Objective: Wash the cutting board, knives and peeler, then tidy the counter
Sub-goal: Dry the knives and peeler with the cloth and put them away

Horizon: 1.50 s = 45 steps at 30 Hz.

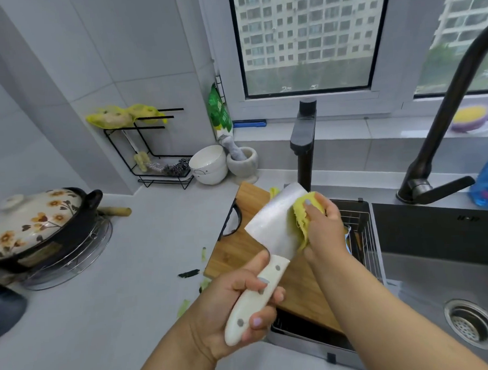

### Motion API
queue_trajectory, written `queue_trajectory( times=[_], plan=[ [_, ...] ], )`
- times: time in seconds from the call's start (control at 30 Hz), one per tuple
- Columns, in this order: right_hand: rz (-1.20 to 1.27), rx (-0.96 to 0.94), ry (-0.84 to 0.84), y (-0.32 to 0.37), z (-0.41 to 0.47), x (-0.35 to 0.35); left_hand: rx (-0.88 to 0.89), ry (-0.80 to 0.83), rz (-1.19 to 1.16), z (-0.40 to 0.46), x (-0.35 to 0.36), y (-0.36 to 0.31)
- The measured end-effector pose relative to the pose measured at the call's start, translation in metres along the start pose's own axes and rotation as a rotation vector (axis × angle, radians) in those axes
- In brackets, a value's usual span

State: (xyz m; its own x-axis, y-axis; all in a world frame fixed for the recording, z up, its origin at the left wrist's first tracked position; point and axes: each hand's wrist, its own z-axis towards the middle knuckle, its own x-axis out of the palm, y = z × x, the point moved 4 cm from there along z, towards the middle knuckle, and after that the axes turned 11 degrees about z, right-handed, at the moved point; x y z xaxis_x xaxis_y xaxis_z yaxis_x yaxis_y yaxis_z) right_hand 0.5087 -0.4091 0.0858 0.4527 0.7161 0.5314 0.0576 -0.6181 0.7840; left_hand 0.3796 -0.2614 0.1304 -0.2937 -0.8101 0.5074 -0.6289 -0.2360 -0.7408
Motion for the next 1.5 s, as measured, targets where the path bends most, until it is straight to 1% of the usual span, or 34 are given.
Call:
queue_trajectory(
  times=[0.03, 0.1, 0.17, 0.2, 0.27, 0.33, 0.4, 0.47, 0.5, 0.53, 0.6, 0.63, 0.67, 0.73, 0.77, 0.83, 0.9, 0.97, 1.0, 1.07, 1.1, 1.13, 1.17, 1.23, 1.27, 1.33, 1.37, 1.4, 1.43, 1.5],
  plan=[
    [0.005, -0.028, -0.016, 0.002, 0.003, -0.001, -0.008, -0.085, 0.137, -0.003, -0.004, 0.001],
    [-0.002, -0.044, -0.032, 0.004, 0.011, -0.002, 0.000, -0.309, 0.391, -0.010, -0.010, 0.002],
    [0.057, 0.030, -0.046, 0.002, 0.013, -0.001, 0.024, -0.508, 0.562, -0.012, -0.018, 0.004],
    [0.124, 0.087, -0.060, -0.003, 0.013, 0.000, 0.039, -0.576, 0.601, -0.013, -0.020, 0.004],
    [0.240, 0.180, -0.083, -0.010, 0.005, 0.003, 0.059, -0.686, 0.635, -0.012, -0.019, 0.001],
    [0.332, 0.247, -0.044, -0.014, -0.010, 0.007, 0.100, -0.769, 0.601, -0.010, -0.016, -0.006],
    [0.378, 0.319, 0.054, -0.020, -0.030, 0.014, 0.161, -0.833, 0.566, -0.006, -0.017, -0.015],
    [0.376, 0.349, 0.176, -0.024, -0.063, 0.026, 0.218, -0.877, 0.582, 0.000, -0.021, -0.024],
    [0.340, 0.349, 0.240, -0.026, -0.079, 0.033, 0.234, -0.902, 0.602, 0.004, -0.022, -0.028],
    [0.253, 0.326, 0.287, -0.033, -0.089, 0.037, 0.242, -0.924, 0.623, 0.005, -0.022, -0.030],
    [-0.006, 0.236, 0.341, -0.042, -0.097, 0.044, 0.291, -0.939, 0.652, 0.007, -0.023, -0.031],
    [-0.108, 0.187, 0.335, -0.043, -0.096, 0.045, 0.315, -0.932, 0.657, 0.010, -0.022, -0.031],
    [-0.156, 0.186, 0.325, -0.045, -0.094, 0.045, 0.320, -0.925, 0.659, 0.012, -0.021, -0.030],
    [-0.134, 0.231, 0.320, -0.047, -0.089, 0.044, 0.281, -0.913, 0.633, 0.011, -0.020, -0.027],
    [-0.105, 0.260, 0.315, -0.046, -0.087, 0.043, 0.252, -0.894, 0.577, 0.010, -0.022, -0.026],
    [-0.080, 0.265, 0.264, -0.044, -0.075, 0.039, 0.251, -0.802, 0.422, 0.009, -0.023, -0.028],
    [-0.136, 0.190, 0.181, -0.035, -0.061, 0.036, 0.289, -0.746, 0.354, 0.002, -0.024, -0.031],
    [-0.222, 0.089, 0.171, -0.021, -0.048, 0.040, 0.326, -0.719, 0.328, -0.006, -0.027, -0.035],
    [-0.280, 0.071, 0.195, -0.016, -0.044, 0.043, 0.332, -0.707, 0.310, -0.010, -0.028, -0.036],
    [-0.487, 0.043, 0.267, -0.014, -0.042, 0.049, 0.353, -0.675, 0.284, -0.020, -0.030, -0.039],
    [-0.605, -0.032, 0.322, -0.014, -0.045, 0.055, 0.379, -0.653, 0.271, -0.024, -0.030, -0.041],
    [-0.727, -0.144, 0.381, -0.016, -0.048, 0.060, 0.405, -0.635, 0.256, -0.028, -0.030, -0.042],
    [-0.785, -0.285, 0.423, -0.015, -0.056, 0.067, 0.424, -0.622, 0.239, -0.033, -0.030, -0.043],
    [-0.714, -0.514, 0.520, -0.013, -0.073, 0.079, 0.432, -0.607, 0.212, -0.044, -0.031, -0.046],
    [-0.681, -0.656, 0.597, -0.008, -0.084, 0.087, 0.422, -0.606, 0.203, -0.049, -0.032, -0.047],
    [-0.695, -0.938, 0.730, -0.001, -0.107, 0.104, 0.390, -0.610, 0.172, -0.063, -0.033, -0.049],
    [-0.699, -1.028, 0.793, 0.000, -0.115, 0.113, 0.371, -0.614, 0.153, -0.069, -0.035, -0.050],
    [-0.705, -1.079, 0.853, -0.001, -0.120, 0.121, 0.352, -0.617, 0.127, -0.075, -0.037, -0.050],
    [-0.720, -1.068, 0.916, -0.001, -0.124, 0.130, 0.331, -0.622, 0.100, -0.083, -0.041, -0.050],
    [-0.794, -0.954, 1.054, -0.006, -0.130, 0.146, 0.292, -0.643, 0.057, -0.100, -0.051, -0.052]
  ],
)
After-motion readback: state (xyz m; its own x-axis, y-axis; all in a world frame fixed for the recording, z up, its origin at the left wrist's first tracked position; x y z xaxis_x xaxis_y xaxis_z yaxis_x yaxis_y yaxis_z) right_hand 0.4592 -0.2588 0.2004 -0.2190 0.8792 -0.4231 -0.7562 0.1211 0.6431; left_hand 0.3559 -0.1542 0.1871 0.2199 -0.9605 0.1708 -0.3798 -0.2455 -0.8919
